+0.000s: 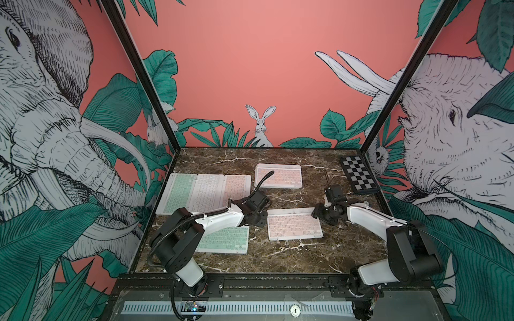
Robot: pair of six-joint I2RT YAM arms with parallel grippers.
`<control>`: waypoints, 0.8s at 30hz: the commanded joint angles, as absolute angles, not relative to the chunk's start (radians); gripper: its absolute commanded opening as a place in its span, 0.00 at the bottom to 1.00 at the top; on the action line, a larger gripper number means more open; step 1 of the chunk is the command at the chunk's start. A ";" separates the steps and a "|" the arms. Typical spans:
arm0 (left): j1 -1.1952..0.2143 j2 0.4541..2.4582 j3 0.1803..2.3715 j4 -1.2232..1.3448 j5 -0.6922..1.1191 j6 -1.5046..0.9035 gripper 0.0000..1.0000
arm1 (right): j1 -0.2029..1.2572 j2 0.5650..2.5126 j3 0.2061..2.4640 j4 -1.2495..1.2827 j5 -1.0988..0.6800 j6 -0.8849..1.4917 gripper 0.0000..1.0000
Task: Stack the numeric keypads
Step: Move the numeric keypad to the center of the board.
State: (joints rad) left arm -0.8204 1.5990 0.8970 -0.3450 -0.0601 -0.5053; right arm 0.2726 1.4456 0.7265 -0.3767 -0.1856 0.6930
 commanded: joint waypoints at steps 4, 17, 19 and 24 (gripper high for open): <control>-0.839 1.575 0.881 -0.325 -0.043 -0.531 0.54 | 0.291 1.413 0.664 -0.407 -0.175 0.664 0.58; -0.842 1.594 0.893 -0.338 -0.055 -0.503 0.54 | 0.422 1.307 0.579 -0.381 -0.166 0.796 0.58; -0.842 1.604 0.905 -0.342 -0.057 -0.495 0.54 | 0.430 1.330 0.590 -0.373 -0.161 0.792 0.58; -0.842 1.612 0.914 -0.342 -0.055 -0.487 0.54 | 0.459 1.378 0.627 -0.335 -0.176 0.792 0.58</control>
State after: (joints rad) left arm -0.8379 1.6070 0.8963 -0.3305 -0.0452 -0.5003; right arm 0.4362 1.3453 0.6159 -0.3641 -0.1661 0.7780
